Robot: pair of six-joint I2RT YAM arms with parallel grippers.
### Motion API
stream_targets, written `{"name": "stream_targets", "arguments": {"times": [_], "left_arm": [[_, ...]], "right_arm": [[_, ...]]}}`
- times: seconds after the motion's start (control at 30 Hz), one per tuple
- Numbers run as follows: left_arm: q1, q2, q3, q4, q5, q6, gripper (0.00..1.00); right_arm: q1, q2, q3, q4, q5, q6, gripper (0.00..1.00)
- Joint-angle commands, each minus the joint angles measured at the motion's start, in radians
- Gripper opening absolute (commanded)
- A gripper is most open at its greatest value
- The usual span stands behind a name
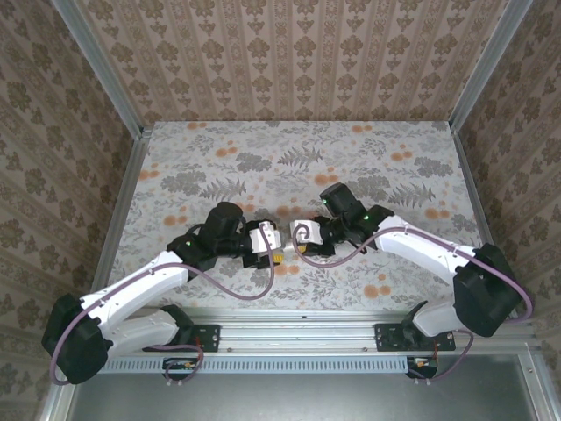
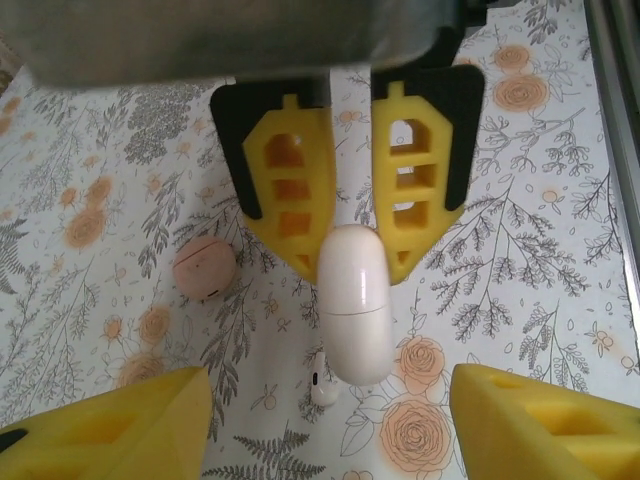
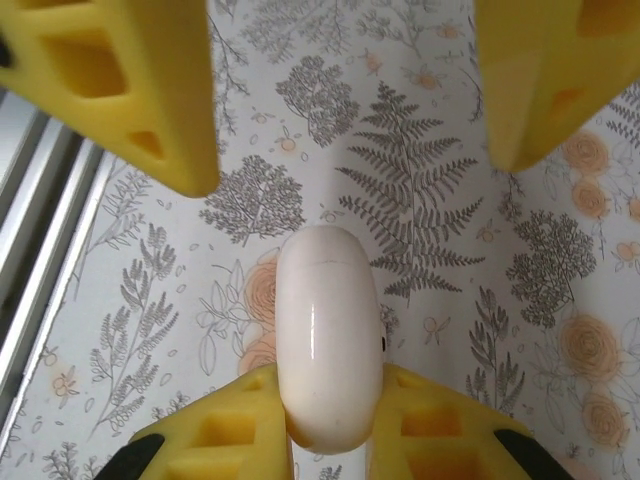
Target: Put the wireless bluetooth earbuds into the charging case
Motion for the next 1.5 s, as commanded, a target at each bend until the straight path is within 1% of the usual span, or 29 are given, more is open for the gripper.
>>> {"name": "stream_targets", "arguments": {"times": [0.0, 0.17, 0.37, 0.57, 0.67, 0.77, 0.97, 1.0, 1.07, 1.17, 1.2, 1.27, 1.33, 1.4, 1.47], "left_arm": [[-0.009, 0.009, -0.002, 0.013, 0.052, -0.019, 0.63], [-0.008, 0.019, 0.003, 0.006, 0.109, -0.028, 0.6], [-0.007, 0.03, 0.011, 0.007, 0.125, -0.03, 0.56], [-0.007, 0.026, 0.007, 0.015, 0.137, -0.036, 0.46], [-0.008, 0.023, 0.006, 0.016, 0.138, -0.039, 0.43], [-0.008, 0.023, 0.007, 0.017, 0.136, -0.04, 0.33], [-0.008, 0.022, 0.001, 0.028, 0.14, -0.05, 0.34], [-0.007, 0.022, 0.001, 0.029, 0.14, -0.051, 0.32], [-0.007, 0.025, 0.005, 0.028, 0.141, -0.054, 0.22], [-0.003, 0.025, 0.008, 0.024, 0.142, -0.057, 0.16], [-0.004, 0.025, 0.008, 0.023, 0.14, -0.057, 0.15], [-0.002, 0.021, 0.008, 0.029, 0.136, -0.065, 0.12], [0.002, 0.013, 0.002, 0.051, 0.14, -0.078, 0.12], [0.007, 0.004, -0.01, 0.084, 0.154, -0.093, 0.12], [0.014, -0.002, -0.018, 0.107, 0.168, -0.111, 0.12]], "right_arm": [[0.006, -0.057, -0.032, 0.066, -0.095, 0.002, 0.17], [0.006, -0.089, -0.068, 0.13, -0.128, 0.012, 0.17], [0.006, -0.093, -0.068, 0.129, -0.169, 0.009, 0.17], [0.006, -0.073, -0.038, 0.12, -0.186, 0.0, 0.17], [0.006, -0.059, -0.023, 0.12, -0.197, 0.0, 0.18], [0.006, -0.045, -0.015, 0.131, -0.213, 0.0, 0.17], [0.006, -0.034, 0.003, 0.132, -0.224, 0.0, 0.18], [0.006, -0.035, 0.003, 0.131, -0.223, 0.0, 0.18], [0.007, -0.039, 0.002, 0.129, -0.224, -0.001, 0.18], [0.005, -0.048, -0.001, 0.127, -0.223, 0.001, 0.18], [0.004, -0.053, -0.006, 0.133, -0.218, 0.014, 0.21], [-0.007, -0.067, -0.027, 0.176, -0.211, 0.078, 0.35], [-0.023, -0.089, -0.079, 0.269, -0.208, 0.172, 0.44], [-0.031, -0.12, -0.153, 0.394, -0.208, 0.257, 0.51], [-0.032, -0.146, -0.205, 0.477, -0.198, 0.303, 0.54]]}}
